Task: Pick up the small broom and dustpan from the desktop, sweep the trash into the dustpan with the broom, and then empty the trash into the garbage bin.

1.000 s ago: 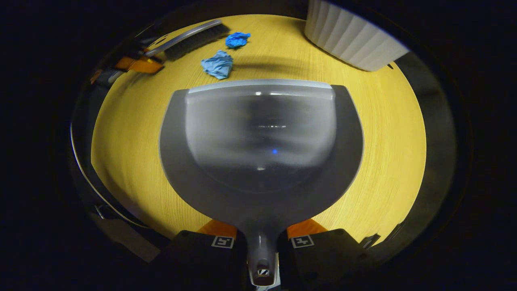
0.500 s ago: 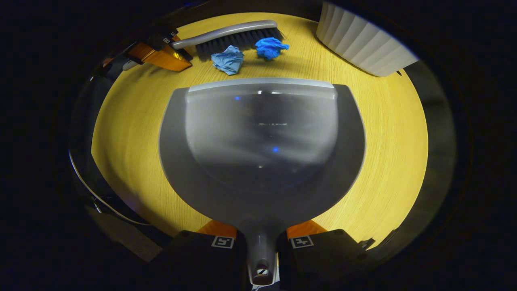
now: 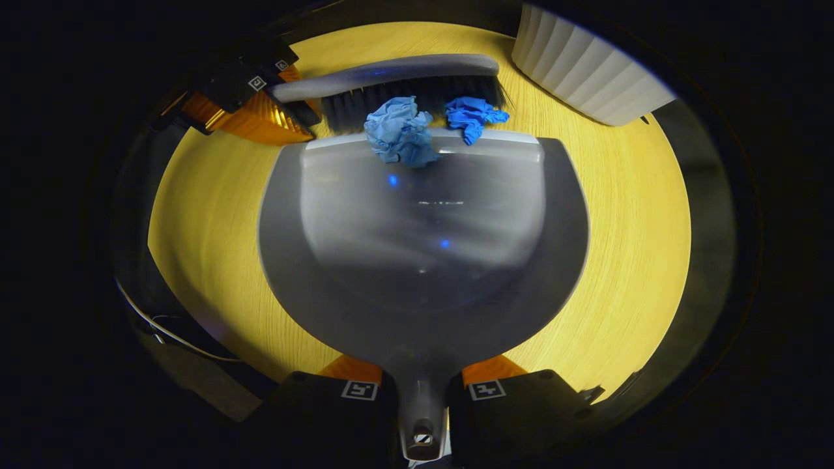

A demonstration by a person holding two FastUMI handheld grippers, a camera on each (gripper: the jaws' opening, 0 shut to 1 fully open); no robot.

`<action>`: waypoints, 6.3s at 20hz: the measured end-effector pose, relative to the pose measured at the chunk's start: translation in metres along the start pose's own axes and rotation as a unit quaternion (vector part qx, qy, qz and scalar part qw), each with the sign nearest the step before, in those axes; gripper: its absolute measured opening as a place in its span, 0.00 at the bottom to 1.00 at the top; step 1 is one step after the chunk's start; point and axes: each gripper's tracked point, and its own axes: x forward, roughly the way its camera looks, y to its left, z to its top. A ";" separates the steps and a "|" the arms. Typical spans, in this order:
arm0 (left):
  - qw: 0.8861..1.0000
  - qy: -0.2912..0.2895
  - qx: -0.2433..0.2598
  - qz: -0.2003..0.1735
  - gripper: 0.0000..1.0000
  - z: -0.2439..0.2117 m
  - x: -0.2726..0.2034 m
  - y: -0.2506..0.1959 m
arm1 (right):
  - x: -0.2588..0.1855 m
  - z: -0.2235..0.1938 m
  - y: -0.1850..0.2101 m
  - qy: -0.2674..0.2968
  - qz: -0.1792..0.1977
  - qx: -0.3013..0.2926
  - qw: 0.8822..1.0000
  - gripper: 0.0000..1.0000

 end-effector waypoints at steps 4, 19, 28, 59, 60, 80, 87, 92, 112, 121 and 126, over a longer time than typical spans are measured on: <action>0.998 -0.004 0.061 -0.017 0.22 0.004 -0.005 -0.010 | 0.001 0.003 -0.002 -0.007 -0.001 -0.006 1.000 0.35; 0.977 0.007 -0.188 0.103 0.22 -0.088 0.005 0.059 | 0.006 0.005 -0.004 -0.047 -0.004 0.048 0.998 0.33; 0.980 0.027 -0.172 0.097 0.22 -0.082 0.019 0.051 | 0.001 0.013 -0.003 -0.073 -0.006 0.070 0.995 0.33; 0.987 0.032 -0.141 0.066 0.22 -0.086 0.019 0.058 | -0.004 0.067 -0.044 -0.177 -0.351 0.021 0.919 0.33; 0.987 0.032 -0.141 0.065 0.22 -0.086 0.020 0.058 | -0.009 0.069 -0.048 -0.175 -0.379 -0.008 0.909 0.33; 0.986 0.031 -0.149 0.066 0.22 -0.086 0.024 0.058 | -0.073 0.085 -0.075 -0.125 -0.595 -0.325 0.725 0.33; 0.986 0.034 -0.149 0.064 0.22 -0.086 0.024 0.058 | -0.067 0.084 -0.073 -0.131 -0.589 -0.313 0.734 0.33; 0.986 0.036 -0.152 0.064 0.22 -0.086 0.024 0.058 | -0.060 0.073 -0.076 -0.151 -0.522 -0.233 0.807 0.33; 0.986 0.040 -0.151 0.060 0.19 -0.086 0.025 0.058 | -0.035 0.079 -0.031 -0.269 -0.017 0.094 0.958 0.33; 0.986 0.040 -0.153 0.060 0.22 -0.087 0.025 0.058 | 0.027 0.039 -0.043 -0.148 0.013 0.053 0.988 0.33; 0.985 0.041 -0.155 0.062 0.22 -0.087 0.026 0.057 | 0.078 0.013 -0.048 -0.114 0.011 0.069 0.991 0.33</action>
